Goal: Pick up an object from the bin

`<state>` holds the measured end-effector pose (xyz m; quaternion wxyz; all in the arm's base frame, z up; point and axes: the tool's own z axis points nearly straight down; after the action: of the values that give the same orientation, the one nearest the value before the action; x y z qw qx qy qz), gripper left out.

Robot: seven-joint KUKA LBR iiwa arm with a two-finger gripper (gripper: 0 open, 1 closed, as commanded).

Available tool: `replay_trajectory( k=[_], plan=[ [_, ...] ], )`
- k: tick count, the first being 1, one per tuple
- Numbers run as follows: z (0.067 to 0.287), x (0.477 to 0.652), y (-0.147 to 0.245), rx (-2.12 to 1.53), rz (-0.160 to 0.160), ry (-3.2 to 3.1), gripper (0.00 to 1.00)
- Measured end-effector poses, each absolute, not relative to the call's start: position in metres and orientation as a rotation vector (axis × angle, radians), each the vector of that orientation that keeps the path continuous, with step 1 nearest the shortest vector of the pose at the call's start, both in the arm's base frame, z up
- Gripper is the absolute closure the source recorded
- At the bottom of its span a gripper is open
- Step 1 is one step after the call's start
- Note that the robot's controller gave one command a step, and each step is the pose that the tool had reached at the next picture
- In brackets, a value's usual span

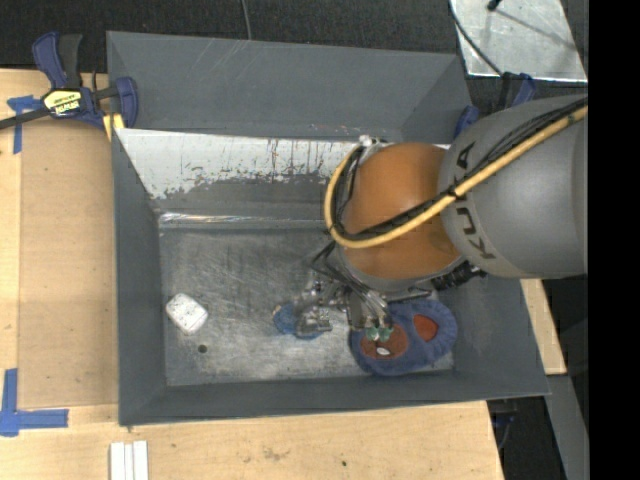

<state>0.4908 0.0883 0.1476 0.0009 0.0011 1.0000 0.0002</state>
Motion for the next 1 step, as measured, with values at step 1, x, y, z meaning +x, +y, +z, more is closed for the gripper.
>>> replay_trajectory(
  k=[1],
  plan=[
    [0.1516, 0.519, 0.0173, 0.302, -0.003, 3.121, 1.0]
  ],
)
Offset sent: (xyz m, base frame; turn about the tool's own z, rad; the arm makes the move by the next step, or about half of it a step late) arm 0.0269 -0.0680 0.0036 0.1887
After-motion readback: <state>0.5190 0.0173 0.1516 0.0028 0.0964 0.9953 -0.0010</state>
